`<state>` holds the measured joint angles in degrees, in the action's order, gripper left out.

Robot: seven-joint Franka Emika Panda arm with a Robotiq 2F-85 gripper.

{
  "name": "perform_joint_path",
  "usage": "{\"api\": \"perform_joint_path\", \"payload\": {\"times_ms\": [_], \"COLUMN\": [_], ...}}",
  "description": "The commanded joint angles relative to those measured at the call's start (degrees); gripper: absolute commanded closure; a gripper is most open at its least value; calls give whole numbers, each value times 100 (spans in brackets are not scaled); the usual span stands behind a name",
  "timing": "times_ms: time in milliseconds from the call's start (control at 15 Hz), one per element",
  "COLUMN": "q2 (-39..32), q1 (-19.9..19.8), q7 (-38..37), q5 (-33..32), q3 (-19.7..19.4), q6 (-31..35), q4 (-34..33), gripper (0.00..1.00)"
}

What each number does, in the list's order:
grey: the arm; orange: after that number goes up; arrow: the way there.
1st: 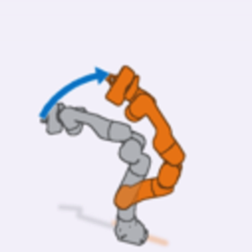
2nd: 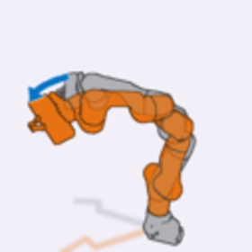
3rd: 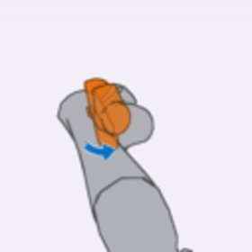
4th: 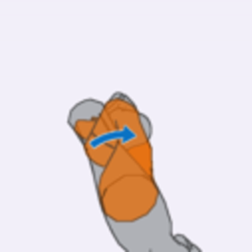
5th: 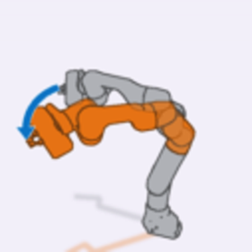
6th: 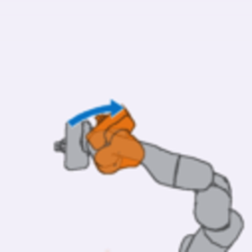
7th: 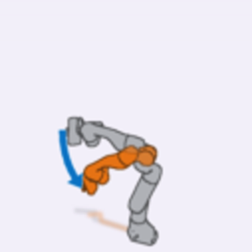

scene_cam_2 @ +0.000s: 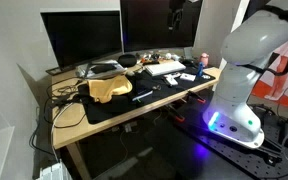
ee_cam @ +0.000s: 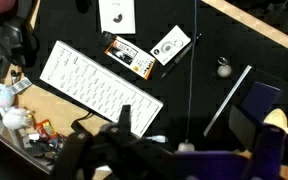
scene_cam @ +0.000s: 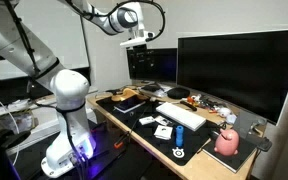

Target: Pick up and then put down the blue object

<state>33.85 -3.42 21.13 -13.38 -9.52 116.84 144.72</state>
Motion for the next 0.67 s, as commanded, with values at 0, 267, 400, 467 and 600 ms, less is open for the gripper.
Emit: {"api": "perform_joint_path", "payload": {"times_ms": [0, 267, 400, 467, 600], "q2": [-2, -2, -2, -9, -12], "q1": [-4, -4, -4, -32, -110], "q7": [3, 3, 3, -13, -88], "q5": [7, 7, 7, -7, -30], "q3": [7, 7, 7, -11, -64], "q6": [-15, -15, -15, -5, 65], "q4": [-11, -11, -11, 27, 127], "gripper": [0, 0, 0, 0, 0]}}
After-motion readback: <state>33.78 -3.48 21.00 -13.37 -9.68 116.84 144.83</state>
